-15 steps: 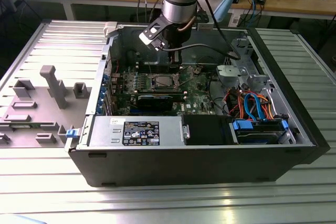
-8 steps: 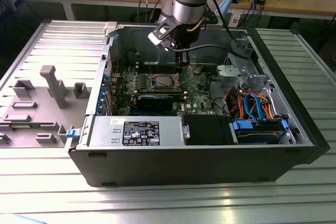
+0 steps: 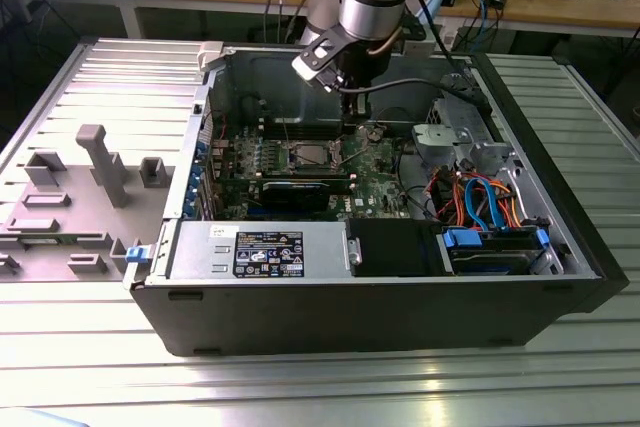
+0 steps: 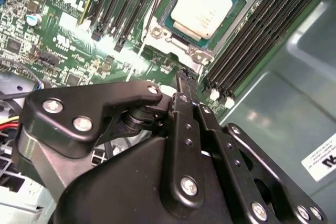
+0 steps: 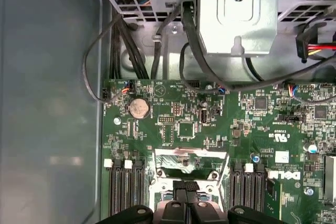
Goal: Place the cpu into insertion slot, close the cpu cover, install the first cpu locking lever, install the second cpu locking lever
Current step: 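Close the cpu cover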
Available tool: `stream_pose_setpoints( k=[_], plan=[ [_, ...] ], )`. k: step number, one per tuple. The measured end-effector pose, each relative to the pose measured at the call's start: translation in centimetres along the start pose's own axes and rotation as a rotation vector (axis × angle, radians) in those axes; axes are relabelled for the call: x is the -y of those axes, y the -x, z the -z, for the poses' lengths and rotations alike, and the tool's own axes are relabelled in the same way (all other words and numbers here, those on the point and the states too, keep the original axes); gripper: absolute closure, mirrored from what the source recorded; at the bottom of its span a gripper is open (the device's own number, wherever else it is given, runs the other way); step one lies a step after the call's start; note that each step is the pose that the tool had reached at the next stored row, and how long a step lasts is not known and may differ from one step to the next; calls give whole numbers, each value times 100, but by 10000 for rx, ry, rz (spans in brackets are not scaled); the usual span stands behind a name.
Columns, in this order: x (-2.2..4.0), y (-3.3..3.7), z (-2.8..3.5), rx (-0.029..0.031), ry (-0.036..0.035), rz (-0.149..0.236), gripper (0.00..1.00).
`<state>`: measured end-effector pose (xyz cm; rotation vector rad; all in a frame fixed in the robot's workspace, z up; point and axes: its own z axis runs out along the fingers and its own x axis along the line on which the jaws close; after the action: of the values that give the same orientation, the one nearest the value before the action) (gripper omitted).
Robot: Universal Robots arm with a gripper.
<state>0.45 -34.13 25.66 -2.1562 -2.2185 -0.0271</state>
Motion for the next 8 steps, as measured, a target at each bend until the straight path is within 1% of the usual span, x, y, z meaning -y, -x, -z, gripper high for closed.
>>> stream_pose_setpoints(
  k=[2,3,5,7,8],
  plan=[
    [-36,5,14,-10,-32,-1,89],
    [-73,13,16,-24,-79,-3,89],
    [-177,31,20,-56,-204,-8,89],
    [-242,38,23,-77,-277,-9,89],
    [-283,43,25,-92,-324,-13,89]
  ],
)
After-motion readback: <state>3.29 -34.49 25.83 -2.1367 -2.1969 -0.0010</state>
